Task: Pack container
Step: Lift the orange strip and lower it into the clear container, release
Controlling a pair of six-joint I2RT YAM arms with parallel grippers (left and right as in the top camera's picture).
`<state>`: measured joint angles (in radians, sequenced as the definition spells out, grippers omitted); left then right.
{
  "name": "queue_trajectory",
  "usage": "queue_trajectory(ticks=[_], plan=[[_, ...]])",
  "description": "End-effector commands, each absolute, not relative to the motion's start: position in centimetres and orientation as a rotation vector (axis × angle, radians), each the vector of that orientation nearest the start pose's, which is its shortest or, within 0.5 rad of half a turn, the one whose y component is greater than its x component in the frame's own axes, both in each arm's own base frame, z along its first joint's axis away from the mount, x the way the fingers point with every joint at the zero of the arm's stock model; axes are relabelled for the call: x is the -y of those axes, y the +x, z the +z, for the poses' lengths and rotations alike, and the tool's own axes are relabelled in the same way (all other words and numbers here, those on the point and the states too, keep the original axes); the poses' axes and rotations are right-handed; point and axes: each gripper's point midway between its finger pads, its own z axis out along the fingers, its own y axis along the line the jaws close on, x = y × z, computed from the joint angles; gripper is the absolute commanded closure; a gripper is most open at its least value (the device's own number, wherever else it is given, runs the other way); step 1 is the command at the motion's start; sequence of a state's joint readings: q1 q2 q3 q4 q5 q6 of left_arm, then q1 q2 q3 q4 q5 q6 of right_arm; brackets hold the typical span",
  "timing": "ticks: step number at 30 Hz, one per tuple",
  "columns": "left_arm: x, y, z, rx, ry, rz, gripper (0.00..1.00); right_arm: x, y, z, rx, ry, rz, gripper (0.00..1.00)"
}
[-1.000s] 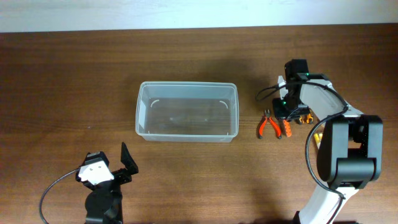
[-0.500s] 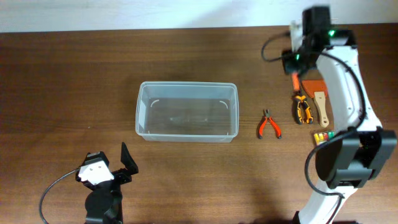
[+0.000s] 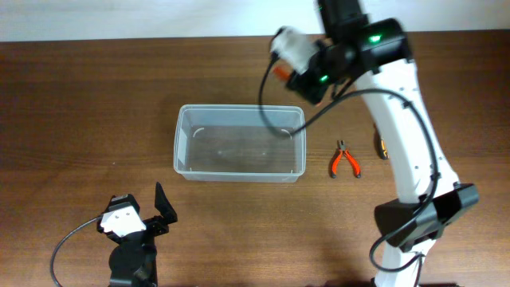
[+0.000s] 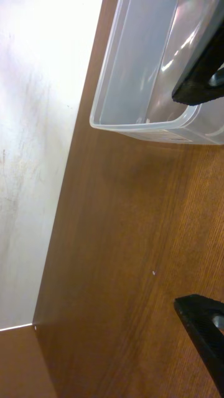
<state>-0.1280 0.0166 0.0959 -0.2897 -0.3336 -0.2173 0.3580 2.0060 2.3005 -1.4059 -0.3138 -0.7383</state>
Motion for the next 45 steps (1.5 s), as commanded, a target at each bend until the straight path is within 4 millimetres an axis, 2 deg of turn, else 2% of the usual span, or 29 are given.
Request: queue_trajectory(ticks=[1, 6, 12, 18, 23, 29, 30, 31, 33, 35, 40, 43, 45], plan=[[-2.7, 23.2, 14.7, -1.743, -0.309, 0.055, 0.01, -24.2, 37.9, 25.9, -1.930, -1.791, 0.323, 0.96], [-2.7, 23.2, 14.7, -1.743, -0.309, 0.055, 0.01, -26.5, 35.3, 22.4, -1.838, -2.001, 0.363, 0.96], [-2.7, 23.2, 14.7, -1.743, -0.309, 0.055, 0.01, -28.3, 34.2, 16.4, -1.839, -2.077, 0.407, 0.96], [-2.7, 23.2, 14.7, -1.743, -0.309, 0.054, 0.01, -28.9, 34.5, 11.3, -1.886, -2.023, 0.415, 0.96], [-2.7, 23.2, 14.7, -1.743, -0.309, 0.055, 0.01, -29.4, 35.5, 9.3, -1.968, -1.886, 0.423, 0.96], [-2.7, 23.2, 14.7, -1.743, -0.309, 0.055, 0.01, -29.2, 35.2, 8.1, -1.978, -1.881, 0.426, 0.96], [-2.7, 23.2, 14.7, -1.743, -0.309, 0.055, 0.01, -29.2, 35.1, 8.0, -1.982, -1.883, 0.428, 0.90], [-2.7, 23.2, 14.7, -1.743, -0.309, 0.055, 0.01, -29.1, 35.1, 7.9, -1.985, -1.884, 0.429, 0.78], [-2.7, 23.2, 14.7, -1.743, -0.309, 0.055, 0.01, -29.1, 35.0, 7.9, -1.996, -1.877, 0.433, 0.46], [-2.7, 23.2, 14.7, -1.743, -0.309, 0.055, 0.01, -29.1, 35.1, 7.9, -2.015, -1.854, 0.438, 0.31], [-2.7, 23.2, 14.7, -1.743, -0.309, 0.055, 0.01, -29.2, 35.7, 8.7, -2.059, -1.792, 0.420, 0.30], [-2.7, 23.2, 14.7, -1.743, -0.309, 0.055, 0.01, -28.7, 37.9, 11.7, -2.217, -1.544, 0.368, 0.28], [-2.7, 23.2, 14.7, -1.743, -0.309, 0.055, 0.01, -27.5, 39.5, 14.5, -2.316, -1.363, 0.306, 0.27]])
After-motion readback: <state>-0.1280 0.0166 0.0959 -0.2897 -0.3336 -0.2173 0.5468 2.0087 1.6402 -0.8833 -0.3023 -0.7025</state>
